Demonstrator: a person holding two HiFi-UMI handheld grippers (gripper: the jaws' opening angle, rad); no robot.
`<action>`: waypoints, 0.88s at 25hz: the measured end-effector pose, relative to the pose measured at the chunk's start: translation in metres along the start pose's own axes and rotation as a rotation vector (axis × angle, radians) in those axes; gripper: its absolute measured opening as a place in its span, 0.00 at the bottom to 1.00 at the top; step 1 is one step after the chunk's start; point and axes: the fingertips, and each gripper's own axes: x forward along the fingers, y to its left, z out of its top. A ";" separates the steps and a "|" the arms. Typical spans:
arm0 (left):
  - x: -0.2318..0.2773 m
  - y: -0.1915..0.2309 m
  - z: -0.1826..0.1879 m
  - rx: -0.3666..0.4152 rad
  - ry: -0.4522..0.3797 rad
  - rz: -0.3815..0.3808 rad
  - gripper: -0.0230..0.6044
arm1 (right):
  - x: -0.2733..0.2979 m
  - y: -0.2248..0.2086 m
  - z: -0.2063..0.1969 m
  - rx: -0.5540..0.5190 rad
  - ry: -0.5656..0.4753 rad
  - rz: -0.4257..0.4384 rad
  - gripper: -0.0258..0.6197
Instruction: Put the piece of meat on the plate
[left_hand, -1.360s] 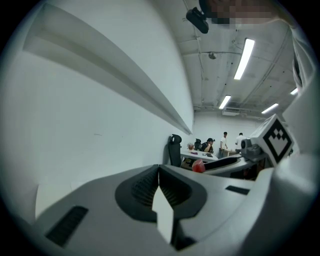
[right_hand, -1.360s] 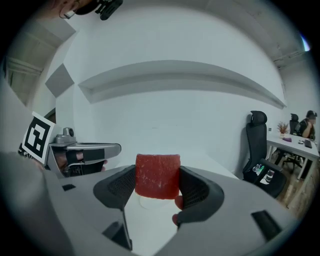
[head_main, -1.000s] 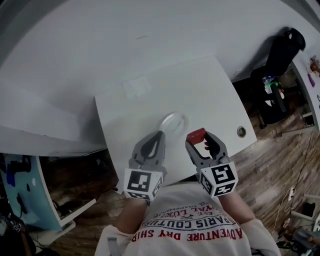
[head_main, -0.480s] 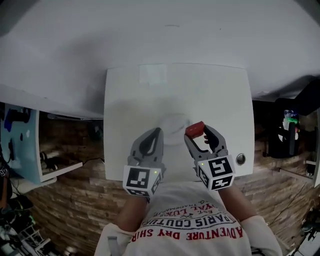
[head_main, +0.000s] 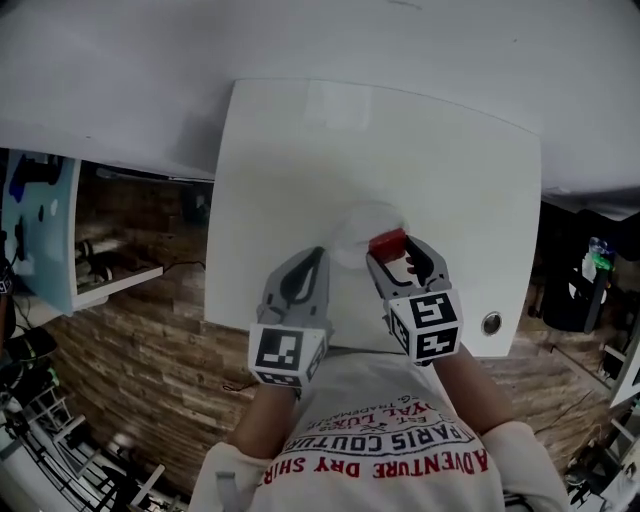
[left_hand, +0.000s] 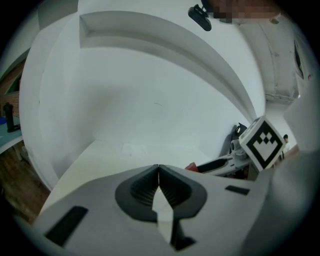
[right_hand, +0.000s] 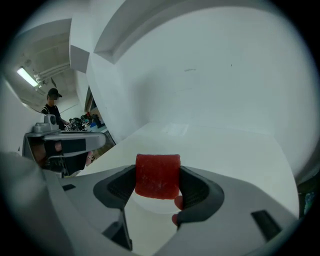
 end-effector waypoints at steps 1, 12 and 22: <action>-0.001 0.002 -0.006 -0.010 0.009 0.003 0.05 | 0.006 0.002 -0.006 -0.002 0.020 0.003 0.47; 0.001 0.021 -0.047 -0.082 0.077 0.009 0.05 | 0.063 -0.002 -0.046 -0.002 0.169 -0.042 0.47; 0.012 0.030 -0.050 -0.066 0.076 -0.016 0.05 | 0.082 0.002 -0.057 -0.035 0.246 -0.059 0.47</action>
